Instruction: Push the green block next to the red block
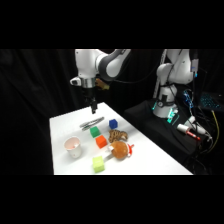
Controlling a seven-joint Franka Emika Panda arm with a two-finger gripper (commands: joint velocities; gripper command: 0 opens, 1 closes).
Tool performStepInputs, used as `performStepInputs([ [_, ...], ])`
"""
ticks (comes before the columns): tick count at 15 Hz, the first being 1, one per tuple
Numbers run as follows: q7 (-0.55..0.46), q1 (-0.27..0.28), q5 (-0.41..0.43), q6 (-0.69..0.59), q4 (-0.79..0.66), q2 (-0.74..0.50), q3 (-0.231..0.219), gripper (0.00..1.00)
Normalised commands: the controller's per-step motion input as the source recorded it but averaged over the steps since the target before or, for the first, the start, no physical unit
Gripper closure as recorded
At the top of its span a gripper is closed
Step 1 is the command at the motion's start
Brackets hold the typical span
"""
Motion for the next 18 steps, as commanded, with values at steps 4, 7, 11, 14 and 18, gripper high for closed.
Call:
performStepInputs([
  [4,-0.20,-0.105,0.087,0.11,0.30,0.31,-0.023,0.00],
  [7,-0.11,-0.076,0.044,0.11,0.29,0.34,-0.028,0.00],
  [11,-0.06,-0.055,0.021,0.17,0.25,0.30,-0.026,0.00],
  [14,-0.02,-0.051,0.020,0.17,0.23,0.29,-0.017,0.00],
  [18,-0.03,-0.053,0.049,0.11,0.22,0.25,0.011,0.00],
])
